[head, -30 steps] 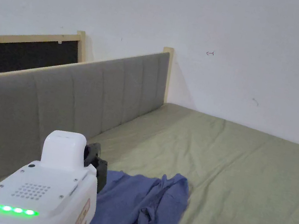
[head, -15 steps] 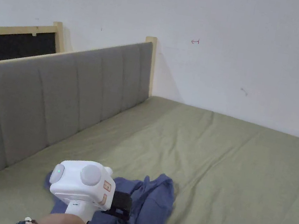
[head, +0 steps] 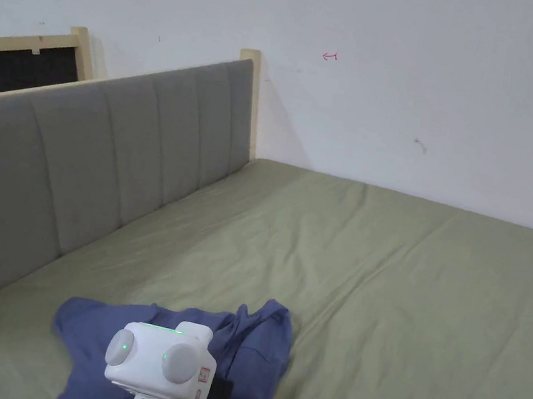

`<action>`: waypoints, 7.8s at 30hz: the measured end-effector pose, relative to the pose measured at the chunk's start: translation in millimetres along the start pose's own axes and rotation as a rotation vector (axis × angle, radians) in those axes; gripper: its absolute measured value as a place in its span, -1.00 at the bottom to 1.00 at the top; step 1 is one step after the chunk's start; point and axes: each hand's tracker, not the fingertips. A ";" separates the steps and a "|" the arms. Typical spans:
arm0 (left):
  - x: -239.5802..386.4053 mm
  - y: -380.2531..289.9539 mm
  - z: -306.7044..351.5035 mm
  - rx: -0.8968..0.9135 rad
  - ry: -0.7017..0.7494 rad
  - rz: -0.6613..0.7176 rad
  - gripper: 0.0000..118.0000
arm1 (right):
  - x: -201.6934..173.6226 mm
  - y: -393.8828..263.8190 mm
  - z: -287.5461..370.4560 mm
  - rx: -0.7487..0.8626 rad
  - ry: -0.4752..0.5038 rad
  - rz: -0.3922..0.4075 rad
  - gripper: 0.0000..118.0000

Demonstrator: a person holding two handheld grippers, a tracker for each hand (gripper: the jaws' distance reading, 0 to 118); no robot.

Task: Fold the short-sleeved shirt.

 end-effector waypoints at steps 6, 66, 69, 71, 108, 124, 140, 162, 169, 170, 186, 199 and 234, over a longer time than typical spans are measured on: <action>-43.8 3.6 85.8 0.174 -0.080 0.070 -0.89 | 0.5 12.3 23.7 0.043 0.022 0.029 -1.00; 176.4 -126.6 266.3 0.862 -0.253 -0.044 -1.00 | 51.6 12.4 125.3 0.473 -0.238 -0.001 -1.00; 171.9 -130.6 269.6 0.884 -0.236 -0.002 -1.00 | 45.7 14.4 122.1 0.480 -0.238 -0.007 -1.00; 168.0 -127.7 272.2 0.885 -0.236 0.020 -1.00 | 43.7 15.9 119.5 0.471 -0.210 -0.025 -1.00; 166.0 -45.3 120.6 0.399 -0.378 -0.129 -0.88 | 117.6 88.2 -103.6 -0.244 0.045 -0.239 -0.97; 123.3 -53.7 115.7 0.298 -0.420 -0.055 -0.88 | 131.8 69.6 -228.4 -0.745 0.028 -0.025 -0.95; 102.7 76.2 266.8 0.506 -0.442 -0.047 -0.88 | 166.4 248.0 31.1 -0.202 -0.028 -0.138 -0.95; 224.2 331.4 306.4 0.696 -0.486 -0.059 -0.88 | 195.2 490.0 16.8 0.269 -0.286 -0.016 -0.95; 254.9 353.4 251.5 0.775 -0.439 -0.005 -0.88 | 204.7 488.3 -35.1 0.345 -0.384 0.108 -0.95; 257.2 349.1 240.5 0.778 -0.426 -0.007 -0.88 | 205.2 478.5 -45.4 0.349 -0.403 0.128 -0.95; 179.7 42.7 57.2 0.070 -0.434 -0.044 -0.88 | 236.1 45.9 -90.7 -0.417 -0.185 -0.054 -0.95; 123.6 -100.8 225.2 0.204 -0.380 -0.129 -0.88 | 187.8 -39.5 146.3 -0.369 -0.106 -0.331 -0.95; 193.9 -38.2 258.0 0.737 -0.430 -0.009 -1.00 | 101.1 51.5 96.3 0.324 -0.127 -0.130 -0.98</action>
